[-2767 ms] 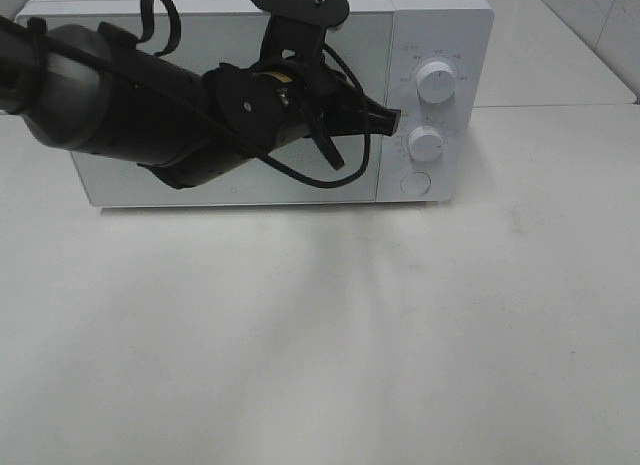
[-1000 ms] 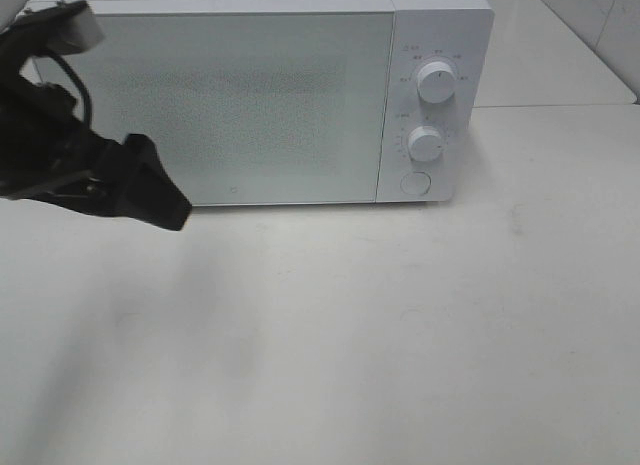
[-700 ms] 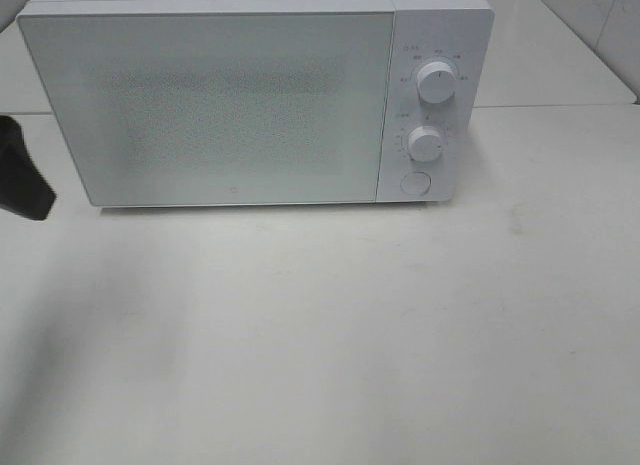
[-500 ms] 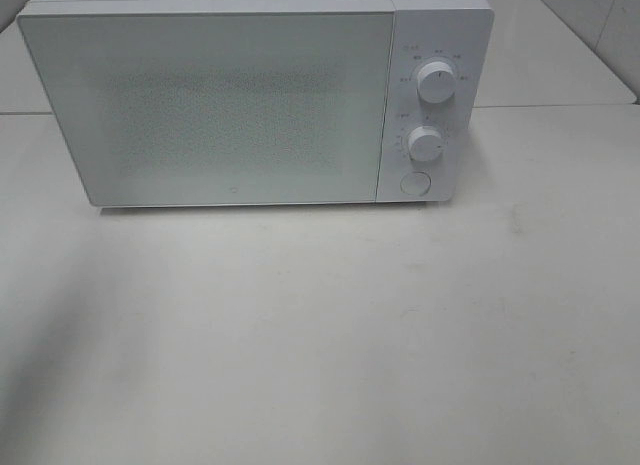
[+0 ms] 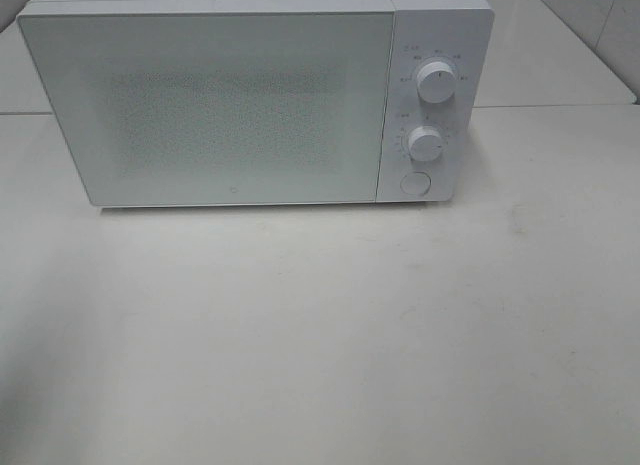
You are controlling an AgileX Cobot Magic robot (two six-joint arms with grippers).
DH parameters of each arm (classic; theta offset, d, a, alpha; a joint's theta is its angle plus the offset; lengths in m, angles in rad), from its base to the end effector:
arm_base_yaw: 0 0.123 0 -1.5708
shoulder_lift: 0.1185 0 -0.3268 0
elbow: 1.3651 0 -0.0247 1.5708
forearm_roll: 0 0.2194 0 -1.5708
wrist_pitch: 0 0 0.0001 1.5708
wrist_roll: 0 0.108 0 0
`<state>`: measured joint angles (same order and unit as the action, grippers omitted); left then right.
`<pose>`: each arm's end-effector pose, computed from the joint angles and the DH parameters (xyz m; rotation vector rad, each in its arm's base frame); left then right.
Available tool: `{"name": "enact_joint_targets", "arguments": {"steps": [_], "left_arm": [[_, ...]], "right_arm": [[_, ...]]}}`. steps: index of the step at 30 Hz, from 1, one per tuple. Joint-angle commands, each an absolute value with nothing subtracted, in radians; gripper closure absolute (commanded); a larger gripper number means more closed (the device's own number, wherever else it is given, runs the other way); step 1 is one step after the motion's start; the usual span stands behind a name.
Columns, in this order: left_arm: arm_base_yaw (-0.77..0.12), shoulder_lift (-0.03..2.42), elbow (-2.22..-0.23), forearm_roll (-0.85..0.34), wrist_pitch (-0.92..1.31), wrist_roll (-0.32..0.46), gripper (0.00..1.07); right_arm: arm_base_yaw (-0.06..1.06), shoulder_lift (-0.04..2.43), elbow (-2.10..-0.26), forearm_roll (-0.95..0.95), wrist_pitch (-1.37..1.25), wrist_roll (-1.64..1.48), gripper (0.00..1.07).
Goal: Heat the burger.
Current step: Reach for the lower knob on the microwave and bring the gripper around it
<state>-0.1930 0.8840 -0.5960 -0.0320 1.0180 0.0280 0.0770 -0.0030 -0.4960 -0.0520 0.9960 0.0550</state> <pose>0.0791 -0.0185 0.2775 0.2913 2.7769 -0.0830 -0.0560 -0.0091 0.2596 -0.0214 1.9795 0.0242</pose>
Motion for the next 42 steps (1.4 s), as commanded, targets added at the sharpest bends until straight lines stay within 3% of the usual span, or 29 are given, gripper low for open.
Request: {"name": "enact_joint_targets", "arguments": {"steps": [1,15,26,33,42], "left_arm": [[-0.192,0.785,-0.539,0.0,1.036,0.032,0.08],[-0.192,0.421,-0.517,0.01,1.072,0.062,0.08],[-0.186,0.108,-0.517,-0.078,1.068,0.062,0.08],[-0.049,-0.026,-0.517,-0.078,1.068,0.062,0.08],[-0.045,-0.029,-0.516,-0.08,1.068,0.062,0.08]], "right_arm": [[0.07,-0.033,-0.496,-0.052,0.998,0.049,0.31],[0.07,-0.033,-0.496,-0.052,0.998,0.049,0.31],[0.07,-0.033,-0.496,-0.053,0.998,0.051,0.31],[0.07,-0.033,-0.496,-0.053,0.998,0.05,0.31],[0.07,-0.033,-0.496,-0.053,0.998,0.049,0.31]]}}
